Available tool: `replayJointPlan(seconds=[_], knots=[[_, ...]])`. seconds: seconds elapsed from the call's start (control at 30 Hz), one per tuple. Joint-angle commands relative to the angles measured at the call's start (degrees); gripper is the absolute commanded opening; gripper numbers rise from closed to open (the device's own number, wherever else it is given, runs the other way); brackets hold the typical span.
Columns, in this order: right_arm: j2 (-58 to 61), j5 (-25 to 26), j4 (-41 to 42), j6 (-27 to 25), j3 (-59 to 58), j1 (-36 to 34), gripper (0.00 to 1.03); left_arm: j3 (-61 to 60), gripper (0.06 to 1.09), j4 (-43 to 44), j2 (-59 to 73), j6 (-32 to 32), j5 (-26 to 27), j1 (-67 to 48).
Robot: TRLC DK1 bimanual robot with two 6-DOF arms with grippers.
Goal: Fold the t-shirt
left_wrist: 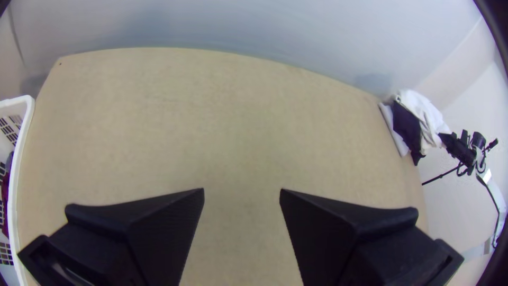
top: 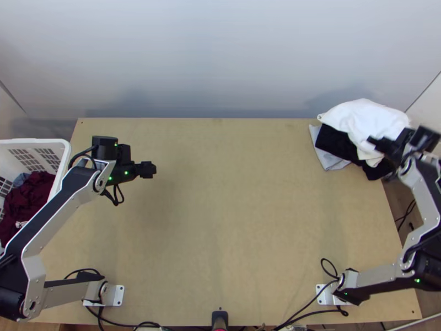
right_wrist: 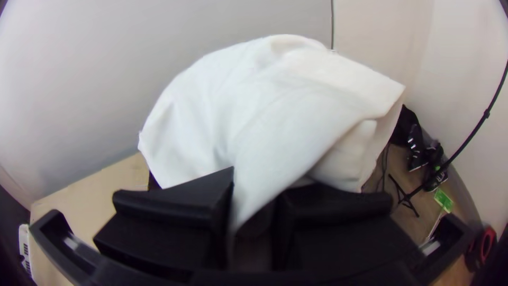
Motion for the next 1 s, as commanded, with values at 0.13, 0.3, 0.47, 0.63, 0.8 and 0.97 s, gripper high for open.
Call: replayJointPlan(seconds=[0.13, 0.3, 0.47, 0.63, 0.8, 0.97], knots=[[-1.4, -0.2, 7.4, -4.0, -13.9, 0.4, 0.03, -2.6, 0.78, 0.0, -2.9, -0.9, -0.1, -0.3], [-1.9, -0.2, 7.4, -4.0, -12.4, -0.6, 0.2, -4.1, 0.78, -0.1, -4.7, -1.2, 0.0, -0.3], [-7.9, -0.3, 6.1, -3.6, -11.2, -1.1, 0.8, -5.8, 0.78, -0.1, -6.6, -1.3, -0.1, -0.3], [-15.2, -0.3, -3.5, -3.6, -7.5, -0.5, 0.99, -6.1, 0.78, -0.4, -8.5, -0.8, -0.1, 0.4], [-25.6, -2.7, -11.9, -3.5, -10.2, 1.7, 0.99, -7.6, 0.78, -0.1, -11.7, -0.5, -0.1, 0.5], [-36.8, -3.0, -13.1, -1.5, -19.4, 6.8, 0.99, -9.1, 0.87, -0.1, -15.0, 1.2, -0.1, 3.1]])
